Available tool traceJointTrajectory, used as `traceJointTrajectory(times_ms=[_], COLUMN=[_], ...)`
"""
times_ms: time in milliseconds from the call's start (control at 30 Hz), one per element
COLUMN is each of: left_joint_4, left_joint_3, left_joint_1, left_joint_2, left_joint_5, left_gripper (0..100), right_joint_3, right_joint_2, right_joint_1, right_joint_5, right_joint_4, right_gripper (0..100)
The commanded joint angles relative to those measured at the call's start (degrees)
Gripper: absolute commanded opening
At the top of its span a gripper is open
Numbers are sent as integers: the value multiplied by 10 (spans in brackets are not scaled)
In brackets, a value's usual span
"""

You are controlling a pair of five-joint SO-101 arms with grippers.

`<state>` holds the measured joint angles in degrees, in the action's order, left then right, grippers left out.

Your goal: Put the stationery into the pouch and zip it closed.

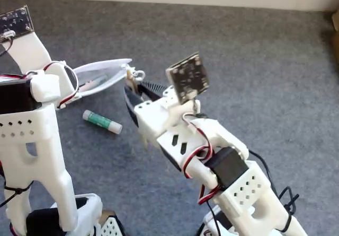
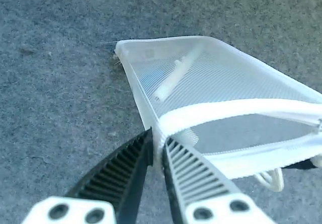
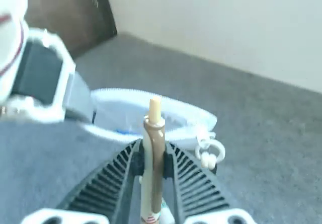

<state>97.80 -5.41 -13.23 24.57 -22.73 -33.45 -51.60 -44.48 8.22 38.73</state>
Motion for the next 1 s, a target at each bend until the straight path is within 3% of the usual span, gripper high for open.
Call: traceJointTrajectory(times_ms=[0, 533, 800, 967], left_joint_4=[-2, -3, -3, -3], left_joint_3=[-6, 15, 15, 15], left_joint_1=[10, 9, 9, 9], left_joint_2=[11, 8, 8, 7], left_joint_5=[-3, -2, -1, -1], left_gripper=[8, 8, 8, 8], right_joint_3=[5, 3, -91, -134], right_joint_2=[-18, -13, -12, -11], right_joint_1=[22, 31, 31, 31], right_joint_5=[40, 67, 62, 62], right_joint_4=[-61, -297, -497, -547], right_gripper=[9, 9, 9, 8])
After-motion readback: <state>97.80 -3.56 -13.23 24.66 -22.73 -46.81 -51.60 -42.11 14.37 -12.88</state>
